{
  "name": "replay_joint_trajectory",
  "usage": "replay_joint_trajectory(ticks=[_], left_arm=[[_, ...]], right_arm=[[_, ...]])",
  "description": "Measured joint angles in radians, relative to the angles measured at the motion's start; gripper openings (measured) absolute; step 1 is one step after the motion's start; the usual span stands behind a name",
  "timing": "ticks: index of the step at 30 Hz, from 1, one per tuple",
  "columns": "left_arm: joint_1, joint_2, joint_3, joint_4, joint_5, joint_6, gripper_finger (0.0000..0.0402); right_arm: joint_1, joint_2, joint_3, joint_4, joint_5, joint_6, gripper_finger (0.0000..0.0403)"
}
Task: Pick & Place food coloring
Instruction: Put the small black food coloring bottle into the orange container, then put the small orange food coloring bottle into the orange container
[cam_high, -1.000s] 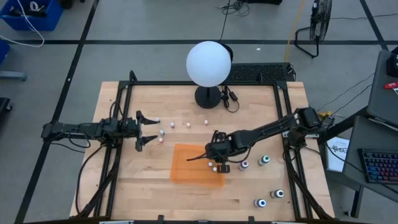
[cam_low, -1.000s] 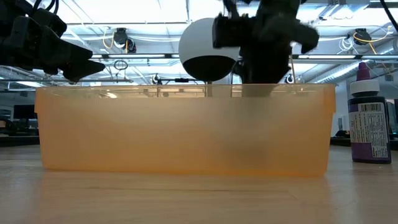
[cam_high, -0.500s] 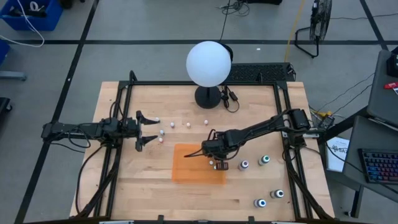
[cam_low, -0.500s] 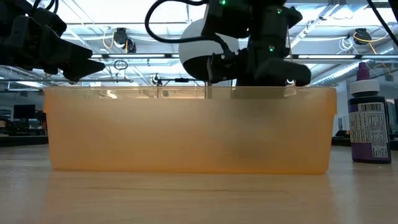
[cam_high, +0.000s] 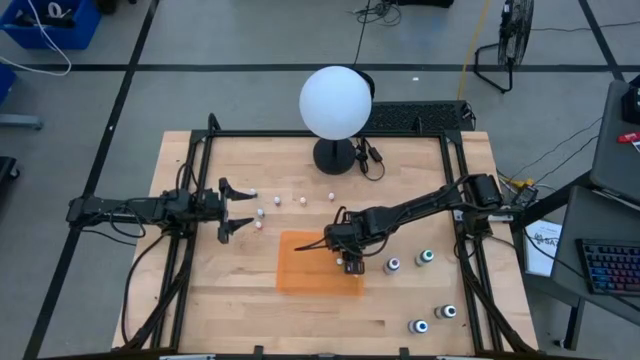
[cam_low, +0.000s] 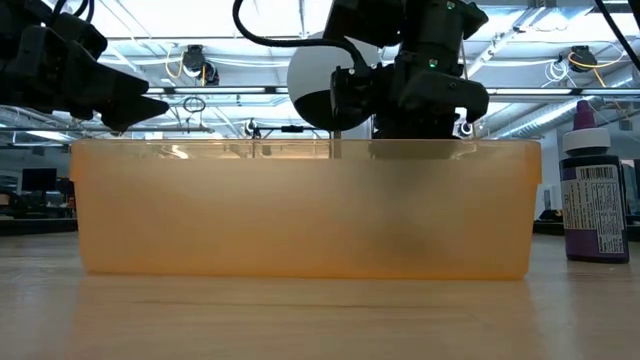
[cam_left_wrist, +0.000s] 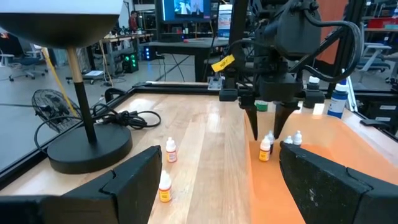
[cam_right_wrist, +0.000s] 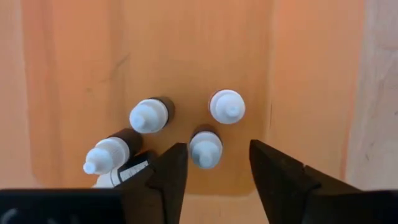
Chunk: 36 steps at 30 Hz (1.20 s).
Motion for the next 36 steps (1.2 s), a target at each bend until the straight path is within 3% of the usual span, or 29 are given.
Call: replay_joint_trajectory(ticks=[8, 15, 21, 29, 36], left_arm=[[0.000, 0.000, 0.000, 0.000, 0.000, 0.000, 0.0324], [0.000, 0.000, 0.000, -0.002, 0.000, 0.000, 0.0324], [0.000, 0.000, 0.000, 0.001, 0.000, 0.000, 0.0324], [0.000, 0.000, 0.000, 0.001, 0.000, 0.000, 0.0324], [0.000, 0.000, 0.000, -0.001, 0.000, 0.000, 0.0324]], right_arm=[[0.000, -0.009, 0.000, -0.013, 0.001, 0.000, 0.0161], [0.000, -0.098, 0.000, -0.018, 0.007, 0.018, 0.0159], [-0.020, -0.187, 0.000, 0.005, 0.140, -0.083, 0.0174], [-0.168, -0.146, 0.174, -0.044, 0.158, -0.209, 0.0208], [-0.316, -0.059, 0.319, -0.125, 0.131, -0.264, 0.0211]])
